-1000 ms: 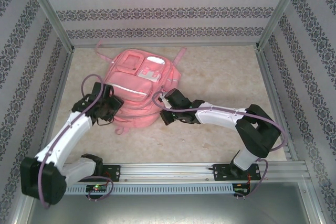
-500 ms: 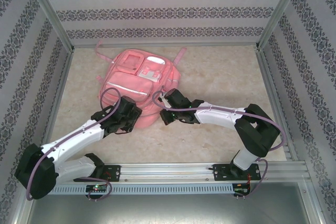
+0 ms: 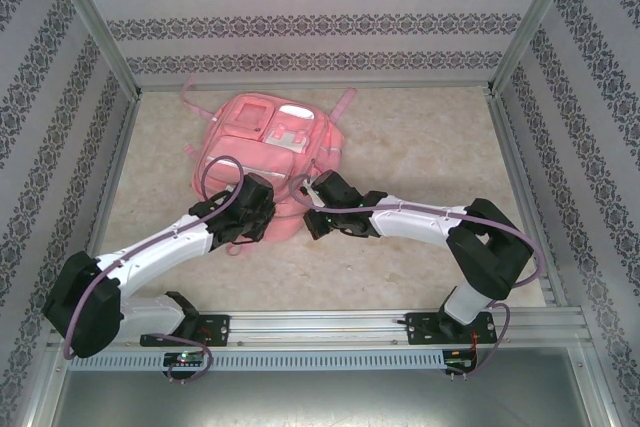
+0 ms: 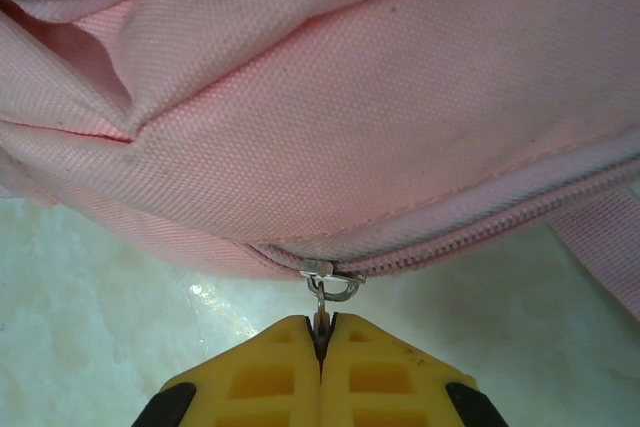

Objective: Pack books, pencil case, and school supplies into a backpack

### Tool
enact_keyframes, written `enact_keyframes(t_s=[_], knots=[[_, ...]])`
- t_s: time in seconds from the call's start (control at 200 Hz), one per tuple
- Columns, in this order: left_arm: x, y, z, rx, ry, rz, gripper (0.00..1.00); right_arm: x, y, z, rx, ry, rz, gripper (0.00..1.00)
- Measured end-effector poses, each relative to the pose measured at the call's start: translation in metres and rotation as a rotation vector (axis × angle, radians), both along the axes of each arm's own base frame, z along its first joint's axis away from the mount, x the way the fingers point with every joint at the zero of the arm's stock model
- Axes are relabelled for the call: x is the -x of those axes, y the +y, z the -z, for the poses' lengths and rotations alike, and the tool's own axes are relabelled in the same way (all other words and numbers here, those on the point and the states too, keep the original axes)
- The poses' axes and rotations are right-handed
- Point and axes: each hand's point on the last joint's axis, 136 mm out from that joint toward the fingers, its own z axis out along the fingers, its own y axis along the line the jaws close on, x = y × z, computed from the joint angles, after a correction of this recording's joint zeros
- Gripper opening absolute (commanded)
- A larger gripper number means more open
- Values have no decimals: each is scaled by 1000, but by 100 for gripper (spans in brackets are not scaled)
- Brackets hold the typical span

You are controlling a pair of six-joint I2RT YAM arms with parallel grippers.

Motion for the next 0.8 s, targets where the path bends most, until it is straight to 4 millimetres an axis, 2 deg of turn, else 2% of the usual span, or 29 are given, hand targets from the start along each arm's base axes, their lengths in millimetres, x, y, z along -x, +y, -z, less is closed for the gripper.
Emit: enact_keyframes(t_s=[0.16,0.31,0.54,0.669,0.799], knots=[[5,8,-5,-18,-12,-19,0,-2,0,-1,-1,-9,6,0],[19,29,-17,-40,-40,-54,0,-12,-5,-4,-9,-24,28,0],[43,66,-27,-85,-75,-119,0,-47,-41,-3,21,-43,136,0],[50,76,-31,-90,-91,-136,0,-53,-45,0,36,-33,136,0],[53,87,-29,-134,-83,-149,0,-80,-71,12,89,-34,226,0]])
